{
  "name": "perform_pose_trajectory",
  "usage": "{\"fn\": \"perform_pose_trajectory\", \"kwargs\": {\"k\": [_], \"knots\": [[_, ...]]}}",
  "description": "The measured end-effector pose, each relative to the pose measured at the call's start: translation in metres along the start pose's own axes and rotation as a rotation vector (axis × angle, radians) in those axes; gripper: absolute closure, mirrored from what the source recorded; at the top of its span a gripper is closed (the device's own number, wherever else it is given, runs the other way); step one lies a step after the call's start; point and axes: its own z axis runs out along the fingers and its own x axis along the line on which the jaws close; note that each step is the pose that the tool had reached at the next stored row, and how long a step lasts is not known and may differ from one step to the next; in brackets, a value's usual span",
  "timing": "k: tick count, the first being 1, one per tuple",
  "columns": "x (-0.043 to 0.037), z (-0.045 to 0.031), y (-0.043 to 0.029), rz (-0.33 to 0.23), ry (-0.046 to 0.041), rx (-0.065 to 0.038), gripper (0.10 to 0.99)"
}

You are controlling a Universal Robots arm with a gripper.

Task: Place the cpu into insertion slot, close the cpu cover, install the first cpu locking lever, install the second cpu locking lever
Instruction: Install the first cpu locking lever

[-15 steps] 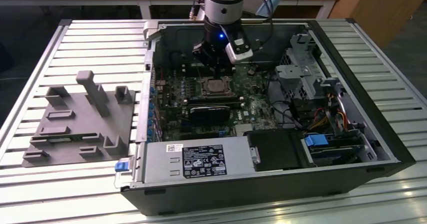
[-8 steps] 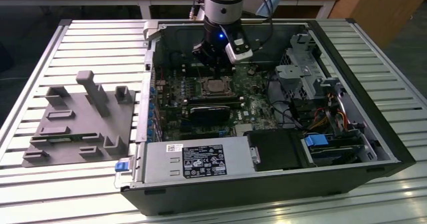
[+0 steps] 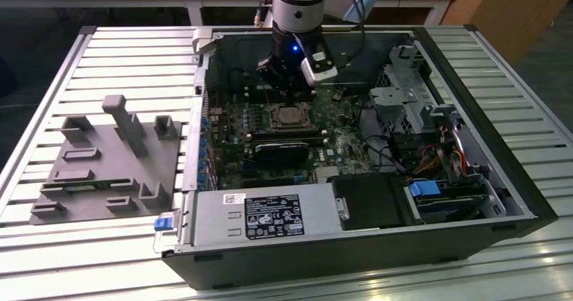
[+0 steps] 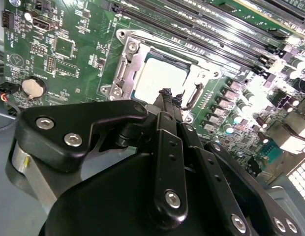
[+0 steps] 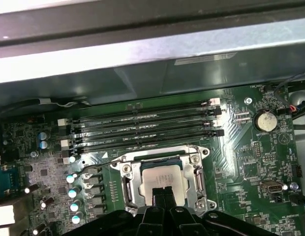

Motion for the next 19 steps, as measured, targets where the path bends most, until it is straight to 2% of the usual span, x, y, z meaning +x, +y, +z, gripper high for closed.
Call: {"fn": "perform_pose_trajectory", "kwargs": {"k": [19], "knots": [[0.0211,-0.0001,-0.0034,0.0,-0.0021,0.0,0.98]]}}
